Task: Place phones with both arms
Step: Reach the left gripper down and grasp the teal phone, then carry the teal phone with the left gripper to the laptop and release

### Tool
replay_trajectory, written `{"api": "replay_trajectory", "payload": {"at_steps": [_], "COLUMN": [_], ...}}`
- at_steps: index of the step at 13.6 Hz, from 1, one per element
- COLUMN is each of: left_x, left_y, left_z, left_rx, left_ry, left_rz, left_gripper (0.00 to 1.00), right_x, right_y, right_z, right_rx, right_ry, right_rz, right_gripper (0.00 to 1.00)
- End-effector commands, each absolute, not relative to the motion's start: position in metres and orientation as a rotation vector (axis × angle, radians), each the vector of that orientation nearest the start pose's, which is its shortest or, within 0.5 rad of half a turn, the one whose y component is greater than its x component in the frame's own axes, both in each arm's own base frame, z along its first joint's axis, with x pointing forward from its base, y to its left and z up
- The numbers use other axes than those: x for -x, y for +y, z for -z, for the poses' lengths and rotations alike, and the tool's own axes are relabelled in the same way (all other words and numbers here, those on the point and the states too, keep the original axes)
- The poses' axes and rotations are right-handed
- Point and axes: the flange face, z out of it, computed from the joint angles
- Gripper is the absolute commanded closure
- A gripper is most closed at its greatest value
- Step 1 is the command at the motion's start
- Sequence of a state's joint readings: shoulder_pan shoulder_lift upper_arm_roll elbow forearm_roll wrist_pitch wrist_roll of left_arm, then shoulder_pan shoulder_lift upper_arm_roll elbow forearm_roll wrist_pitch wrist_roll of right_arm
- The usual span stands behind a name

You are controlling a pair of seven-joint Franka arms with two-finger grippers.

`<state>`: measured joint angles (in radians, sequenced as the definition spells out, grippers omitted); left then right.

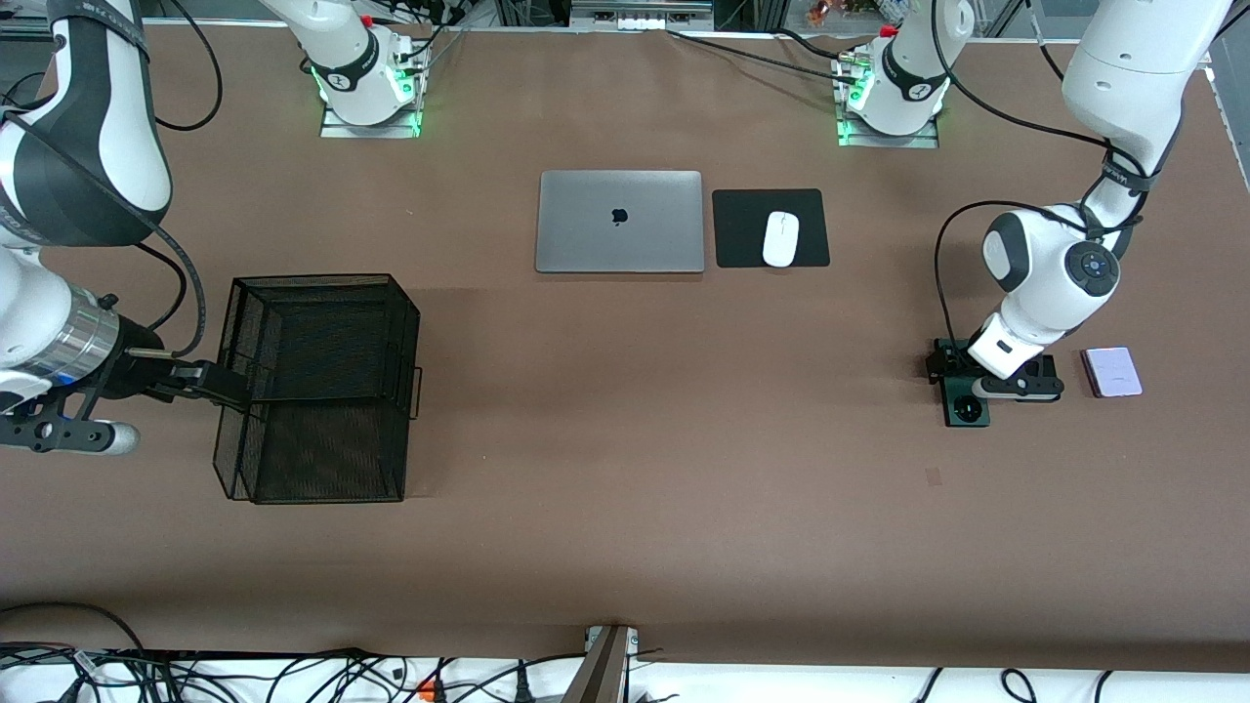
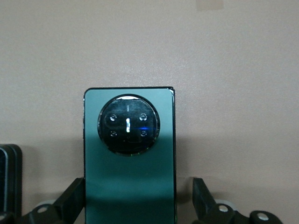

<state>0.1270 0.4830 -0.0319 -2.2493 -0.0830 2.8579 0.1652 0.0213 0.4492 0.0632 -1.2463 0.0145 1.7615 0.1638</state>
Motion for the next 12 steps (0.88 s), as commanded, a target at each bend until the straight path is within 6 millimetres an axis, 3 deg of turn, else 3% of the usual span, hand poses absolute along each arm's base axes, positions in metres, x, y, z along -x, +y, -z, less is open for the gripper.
{"api": "replay_trajectory", "payload": {"at_steps": [1, 4, 5, 7, 11, 12], "left_x": [-0.544, -0.541, -0.54, -0.54, -0.552, -0.555], "left_y": [0.056, 0.06, 0.065, 0.067, 0.068, 0.067], "left_z": [-0.154, -0.143, -0.139, -0.134, -0.141, -0.143], "left_rx": [3.172, 3.17, 3.168, 3.168, 3.169, 3.175], "left_ry": [-0.045, -0.057, -0.072, -0.088, -0.099, -0.1], "left_rz": [0.214, 0.211, 0.215, 0.208, 0.226, 0.205], "left_gripper": [0.0, 0.0, 0.06, 0.27, 0.86, 0.89], "right_x": [-0.688, -0.687, -0.687, -0.687, -0.688, -0.687], "right_y": [0.042, 0.042, 0.043, 0.042, 0.042, 0.042], "right_z": [-0.524, -0.525, -0.525, -0.525, -0.524, -0.525], "right_rx": [3.082, 3.082, 3.082, 3.082, 3.082, 3.082], "right_ry": [0.126, 0.126, 0.124, 0.126, 0.126, 0.126], "right_rz": [0.085, 0.087, 0.087, 0.087, 0.085, 0.087], "right_gripper": [0.0, 0.0, 0.0, 0.0, 0.0, 0.0]}}
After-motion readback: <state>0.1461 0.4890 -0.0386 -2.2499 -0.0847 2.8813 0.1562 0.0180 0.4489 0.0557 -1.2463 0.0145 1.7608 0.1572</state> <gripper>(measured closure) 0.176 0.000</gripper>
